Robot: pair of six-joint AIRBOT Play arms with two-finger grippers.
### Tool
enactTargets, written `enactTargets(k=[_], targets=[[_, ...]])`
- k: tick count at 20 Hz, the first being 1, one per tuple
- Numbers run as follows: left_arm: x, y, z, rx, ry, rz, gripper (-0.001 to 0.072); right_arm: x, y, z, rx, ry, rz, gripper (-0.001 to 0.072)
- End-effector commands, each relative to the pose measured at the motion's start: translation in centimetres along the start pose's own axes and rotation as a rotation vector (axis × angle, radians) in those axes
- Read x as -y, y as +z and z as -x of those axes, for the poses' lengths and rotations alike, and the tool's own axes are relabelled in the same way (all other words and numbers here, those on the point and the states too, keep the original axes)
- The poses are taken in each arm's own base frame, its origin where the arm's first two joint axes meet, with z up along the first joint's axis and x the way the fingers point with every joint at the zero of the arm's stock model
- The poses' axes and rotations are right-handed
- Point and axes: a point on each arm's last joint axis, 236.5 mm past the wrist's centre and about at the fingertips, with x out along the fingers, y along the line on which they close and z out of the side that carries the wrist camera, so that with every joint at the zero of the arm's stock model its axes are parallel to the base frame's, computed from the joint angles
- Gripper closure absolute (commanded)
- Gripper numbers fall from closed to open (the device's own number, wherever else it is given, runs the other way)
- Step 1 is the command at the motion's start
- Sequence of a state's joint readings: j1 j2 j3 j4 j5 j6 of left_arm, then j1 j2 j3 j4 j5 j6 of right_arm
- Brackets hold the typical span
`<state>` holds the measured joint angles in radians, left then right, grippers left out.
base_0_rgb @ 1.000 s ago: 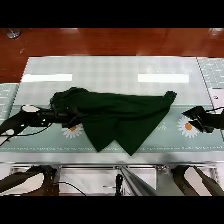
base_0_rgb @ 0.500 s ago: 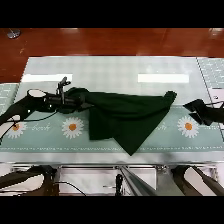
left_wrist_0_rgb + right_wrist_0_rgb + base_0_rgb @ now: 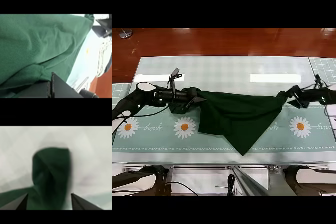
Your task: Fold the shirts.
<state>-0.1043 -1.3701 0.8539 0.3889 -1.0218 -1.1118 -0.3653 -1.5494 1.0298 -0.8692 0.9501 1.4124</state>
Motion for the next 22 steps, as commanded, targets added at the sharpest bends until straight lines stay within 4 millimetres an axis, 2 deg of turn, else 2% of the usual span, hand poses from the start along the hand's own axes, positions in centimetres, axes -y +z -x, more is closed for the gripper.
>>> enactTargets(k=[1, 2, 3, 4, 5, 6, 7, 8, 10, 11, 12, 13, 14, 16, 17, 19, 21, 22], targets=[[0.3, 0.2, 0.0, 0.003, -0.009, 0.019, 0.0686, -1.8, 0.3, -3.4, -0.071, 0.001, 0.027, 0.0095], [0.5, 0.5, 0.2, 0.014, -0.023, 0.038, 0.0686, -2.2, 0.2, -4.0, -0.082, 0.001, 0.025, 0.0126], [0.6, 0.9, 0.4, 0.024, -0.029, 0.042, 0.0686, -2.8, 0.1, -4.4, -0.092, 0.003, 0.026, 0.0297], [0.8, 1.3, 0.9, 0.03, -0.037, 0.038, 0.0686, -3.4, 0.0, -4.3, -0.101, 0.01, 0.047, 0.0636], [1.4, 1.8, 1.5, 0.035, -0.051, 0.029, 0.0686, -4.4, 0.0, -3.8, -0.112, 0.027, 0.072, 0.068], [2.4, 2.9, 2.8, 0.05, -0.072, 0.004, 0.0686, -5.8, 0.5, -2.6, -0.112, 0.044, 0.106, 0.068], [3.9, 4.5, 4.5, 0.085, -0.091, -0.035, 0.0686, -7.9, 1.5, -0.5, -0.086, 0.068, 0.169, 0.0681], [6.0, 6.8, 7.0, 0.155, -0.106, -0.094, 0.0686, -10.5, 2.9, 2.3, -0.029, 0.097, 0.227, 0.0681], [11.9, 11.3, 13.2, 0.327, -0.134, -0.25, 0.0687, -17.3, 6.2, 10.5, 0.173, 0.167, 0.37, 0.0681], [15.3, 12.8, 16.6, 0.408, -0.145, -0.329, 0.0687, -21.1, 7.0, 15.8, 0.289, 0.207, 0.449, 0.0681], [19.1, 13.8, 20.2, 0.492, -0.156, -0.417, 0.0687, -24.4, 6.9, 20.8, 0.388, 0.241, 0.526, 0.0681], [22.8, 14.0, 23.7, 0.567, -0.163, -0.506, 0.0686, -27.4, 5.7, 26.2, 0.488, 0.273, 0.607, 0.0681], [26.0, 13.6, 26.5, 0.628, -0.159, -0.586, 0.0687, -29.7, 3.6, 31.1, 0.572, 0.297, 0.68, 0.0681], [30.4, 11.8, 31.5, 0.736, -0.071, -0.728, 0.0687, -31.7, -1.1, 38.6, 0.713, 0.305, 0.788, 0.0681], [31.7, 10.6, 33.6, 0.78, -0.003, -0.779, 0.0687, -32.0, -3.9, 41.7, 0.779, 0.294, 0.833, 0.0681], [33.8, 7.7, 37.8, 0.884, 0.154, -0.869, 0.0687, -31.1, -9.1, 46.6, 0.888, 0.232, 0.9, 0.0681], [35.6, 4.1, 40.9, 0.987, 0.263, -0.939, 0.0687, -29.4, -13.7, 50.0, 0.972, 0.161, 0.937, 0.0681], [36.4, 1.9, 41.4, 1.004, 0.274, -0.958, 0.0687, -28.3, -15.7, 51.4, 1.006, 0.137, 0.916, 0.0681]])
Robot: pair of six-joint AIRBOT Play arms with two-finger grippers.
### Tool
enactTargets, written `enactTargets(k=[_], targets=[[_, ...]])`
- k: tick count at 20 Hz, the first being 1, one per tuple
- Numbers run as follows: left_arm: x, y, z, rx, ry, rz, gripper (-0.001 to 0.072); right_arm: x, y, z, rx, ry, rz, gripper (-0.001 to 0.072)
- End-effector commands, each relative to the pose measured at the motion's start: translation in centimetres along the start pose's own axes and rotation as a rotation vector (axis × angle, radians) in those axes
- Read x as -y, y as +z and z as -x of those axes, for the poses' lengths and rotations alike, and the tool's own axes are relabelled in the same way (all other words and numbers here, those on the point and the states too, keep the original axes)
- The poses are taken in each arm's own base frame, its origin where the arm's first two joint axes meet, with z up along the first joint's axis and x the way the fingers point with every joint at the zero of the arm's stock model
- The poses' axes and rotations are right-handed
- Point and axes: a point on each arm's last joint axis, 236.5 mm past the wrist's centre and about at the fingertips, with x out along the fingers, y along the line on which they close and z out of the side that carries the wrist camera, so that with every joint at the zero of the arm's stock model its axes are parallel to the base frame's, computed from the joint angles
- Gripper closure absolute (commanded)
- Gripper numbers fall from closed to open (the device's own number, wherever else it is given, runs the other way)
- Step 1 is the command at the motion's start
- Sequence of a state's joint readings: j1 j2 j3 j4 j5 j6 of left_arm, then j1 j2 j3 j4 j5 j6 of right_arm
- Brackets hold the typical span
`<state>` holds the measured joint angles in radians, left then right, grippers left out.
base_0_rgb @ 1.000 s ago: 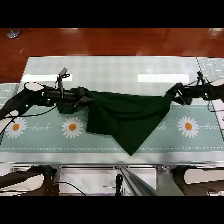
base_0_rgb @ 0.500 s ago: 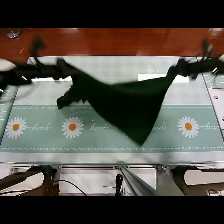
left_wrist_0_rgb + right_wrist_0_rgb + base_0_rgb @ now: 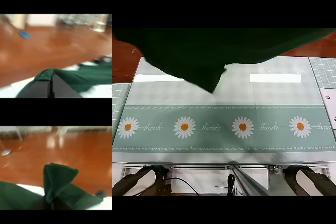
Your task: Fold the shirts.
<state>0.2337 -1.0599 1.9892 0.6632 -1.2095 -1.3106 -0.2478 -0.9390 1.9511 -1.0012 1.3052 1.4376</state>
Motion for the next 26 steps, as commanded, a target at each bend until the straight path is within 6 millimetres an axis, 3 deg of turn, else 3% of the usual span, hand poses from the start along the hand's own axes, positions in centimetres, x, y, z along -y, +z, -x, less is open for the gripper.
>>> enactTargets(k=[1, 4, 7, 9, 11, 13, 15, 20, 24, 26], targets=[[4.9, 2.8, 7.5, 0.09, 0.135, -0.169, 0.0687, -2.8, 0.2, 10.5, 0.099, -0.143, 0.065, 0.0681], [8.0, 3.2, 11.9, 0.144, 0.208, -0.265, 0.0687, -4.6, -0.9, 15.3, 0.141, -0.186, 0.084, 0.0681], [8.9, 3.4, 15.0, 0.182, 0.287, -0.327, 0.0687, -5.0, -3.9, 16.5, 0.043, -0.198, 0.074, 0.0681], [9.8, 2.6, 14.6, 0.16, 0.215, -0.32, 0.0686, -3.6, -6.1, 16.3, -0.047, -0.245, 0.041, 0.0681], [8.4, 0.2, 12.3, 0.066, 0.164, -0.282, 0.0687, -2.2, -8.8, 14.8, -0.163, -0.258, -0.003, 0.0681], [5.1, -3.4, 8.3, -0.065, 0.161, -0.225, 0.0687, -2.4, -10.3, 11.9, -0.214, -0.185, -0.056, 0.0681], [1.6, -7.0, 3.4, -0.174, 0.158, -0.141, 0.0686, -2.4, -10.8, 7.6, -0.202, -0.08, -0.09, 0.0681], [-8.5, -17.6, -7.8, -0.42, 0.208, 0.048, 0.0686, 4.0, -20.4, -3.8, -0.384, -0.065, -0.273, 0.0681], [-14.7, -24.3, -14.6, -0.497, 0.265, 0.191, 0.0686, 7.7, -21.5, -13.7, -0.303, 0.015, -0.414, 0.0681], [-17.2, -26.7, -17.1, -0.491, 0.301, 0.248, 0.0686, 9.8, -24.2, -18.2, -0.359, 0.031, -0.505, 0.0681]])
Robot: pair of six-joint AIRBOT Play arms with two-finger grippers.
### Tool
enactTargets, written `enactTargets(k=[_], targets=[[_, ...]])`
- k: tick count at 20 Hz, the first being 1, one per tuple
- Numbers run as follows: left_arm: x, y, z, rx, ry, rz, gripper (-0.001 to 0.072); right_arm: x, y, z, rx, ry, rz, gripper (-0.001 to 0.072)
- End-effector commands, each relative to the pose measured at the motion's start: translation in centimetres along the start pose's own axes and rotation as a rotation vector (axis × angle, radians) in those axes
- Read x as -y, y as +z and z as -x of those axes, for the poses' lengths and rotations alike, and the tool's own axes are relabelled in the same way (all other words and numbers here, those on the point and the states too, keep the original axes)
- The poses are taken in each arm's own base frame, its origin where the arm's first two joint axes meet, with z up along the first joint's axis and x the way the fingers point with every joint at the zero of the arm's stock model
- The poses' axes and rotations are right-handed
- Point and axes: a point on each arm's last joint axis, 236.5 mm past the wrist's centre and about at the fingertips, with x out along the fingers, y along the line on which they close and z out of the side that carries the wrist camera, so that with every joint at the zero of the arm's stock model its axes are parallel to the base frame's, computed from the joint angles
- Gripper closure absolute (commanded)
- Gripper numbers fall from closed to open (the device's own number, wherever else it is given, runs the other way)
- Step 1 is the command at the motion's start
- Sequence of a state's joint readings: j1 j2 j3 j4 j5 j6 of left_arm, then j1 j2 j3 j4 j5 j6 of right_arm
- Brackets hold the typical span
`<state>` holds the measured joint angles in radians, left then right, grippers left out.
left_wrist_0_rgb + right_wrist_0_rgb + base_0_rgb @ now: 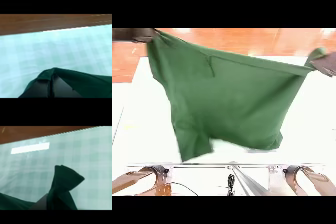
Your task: Fold the shirts.
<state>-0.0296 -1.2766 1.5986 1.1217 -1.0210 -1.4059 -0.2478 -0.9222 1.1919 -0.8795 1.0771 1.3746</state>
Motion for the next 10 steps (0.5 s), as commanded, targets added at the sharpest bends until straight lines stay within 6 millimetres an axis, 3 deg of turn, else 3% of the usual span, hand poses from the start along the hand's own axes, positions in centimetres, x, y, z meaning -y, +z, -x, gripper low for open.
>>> enactTargets(k=[1, 5, 9, 10], targets=[[-3.9, -1.3, -7.5, -0.012, 0.039, 0.112, 0.0686, 4.2, 1.0, -9.0, -0.023, 0.077, -0.151, 0.0681], [-6.4, -3.3, -12.1, -0.039, 0.067, 0.202, 0.0686, 8.4, 1.6, -17.4, -0.082, 0.122, -0.302, 0.0681], [-6.6, -5.9, -15.1, -0.1, 0.046, 0.326, 0.0683, 9.9, 2.1, -22.7, -0.107, 0.204, -0.466, 0.0679], [-6.2, -6.2, -15.6, -0.108, 0.029, 0.35, 0.0633, 9.8, 2.0, -23.6, -0.112, 0.219, -0.5, 0.0567]])
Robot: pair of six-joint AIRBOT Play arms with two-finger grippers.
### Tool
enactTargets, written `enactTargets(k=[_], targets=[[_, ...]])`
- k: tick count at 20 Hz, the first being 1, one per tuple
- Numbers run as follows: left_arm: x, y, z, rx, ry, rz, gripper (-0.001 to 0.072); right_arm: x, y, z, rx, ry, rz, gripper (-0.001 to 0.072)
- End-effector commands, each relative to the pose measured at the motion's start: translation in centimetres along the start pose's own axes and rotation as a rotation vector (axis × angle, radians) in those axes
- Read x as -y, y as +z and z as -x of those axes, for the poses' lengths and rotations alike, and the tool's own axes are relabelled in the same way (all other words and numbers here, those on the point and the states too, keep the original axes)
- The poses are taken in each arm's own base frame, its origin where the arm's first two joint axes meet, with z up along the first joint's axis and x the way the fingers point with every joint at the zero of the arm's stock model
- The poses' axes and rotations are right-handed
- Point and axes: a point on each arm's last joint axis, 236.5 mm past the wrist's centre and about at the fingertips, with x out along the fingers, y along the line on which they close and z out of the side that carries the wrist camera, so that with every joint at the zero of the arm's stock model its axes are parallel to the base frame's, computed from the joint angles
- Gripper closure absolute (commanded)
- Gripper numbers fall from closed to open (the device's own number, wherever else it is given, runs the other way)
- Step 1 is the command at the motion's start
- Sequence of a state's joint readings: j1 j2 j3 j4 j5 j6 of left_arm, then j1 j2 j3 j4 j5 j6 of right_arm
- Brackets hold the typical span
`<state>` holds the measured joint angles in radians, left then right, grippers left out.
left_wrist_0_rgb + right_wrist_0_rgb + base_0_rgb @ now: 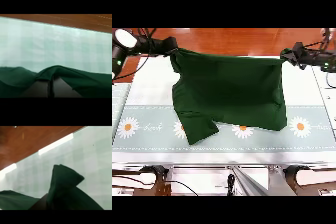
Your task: Fold the shirts.
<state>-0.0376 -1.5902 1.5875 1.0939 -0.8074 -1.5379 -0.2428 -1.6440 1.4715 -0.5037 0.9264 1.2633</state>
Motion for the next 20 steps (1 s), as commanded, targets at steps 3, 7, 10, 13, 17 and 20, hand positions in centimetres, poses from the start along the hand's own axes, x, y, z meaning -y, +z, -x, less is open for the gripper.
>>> enactTargets(k=[3, 7, 10, 13, 17, 20], targets=[[-0.4, -2.0, -1.7, -0.088, -0.031, 0.107, 0.0, 0.6, 0.6, -2.8, -0.049, 0.115, -0.167, 0.0086], [-7.8, -6.5, 4.0, -0.39, 0.072, 0.19, 0.0001, 2.9, -2.5, 6.3, -0.265, 0.069, -0.039, 0.0086], [-9.3, -12.8, 7.4, -0.604, 0.081, 0.224, 0.0001, 12.9, -9.1, 14.8, -0.495, -0.422, 0.027, 0.0085], [-12.2, -19.4, 8.9, -0.65, 0.174, 0.249, 0.0005, 15.7, -12.4, 16.9, -0.257, -0.49, -0.078, 0.0086], [-12.7, -25.0, 8.4, -0.588, 0.03, 0.483, 0.0005, 14.5, -20.5, 15.7, -0.178, -0.372, -0.206, 0.0086], [-11.5, -24.7, 7.4, -0.477, -0.132, 0.658, 0.0006, 12.4, -22.8, 15.4, -0.204, -0.296, -0.21, 0.0086]])
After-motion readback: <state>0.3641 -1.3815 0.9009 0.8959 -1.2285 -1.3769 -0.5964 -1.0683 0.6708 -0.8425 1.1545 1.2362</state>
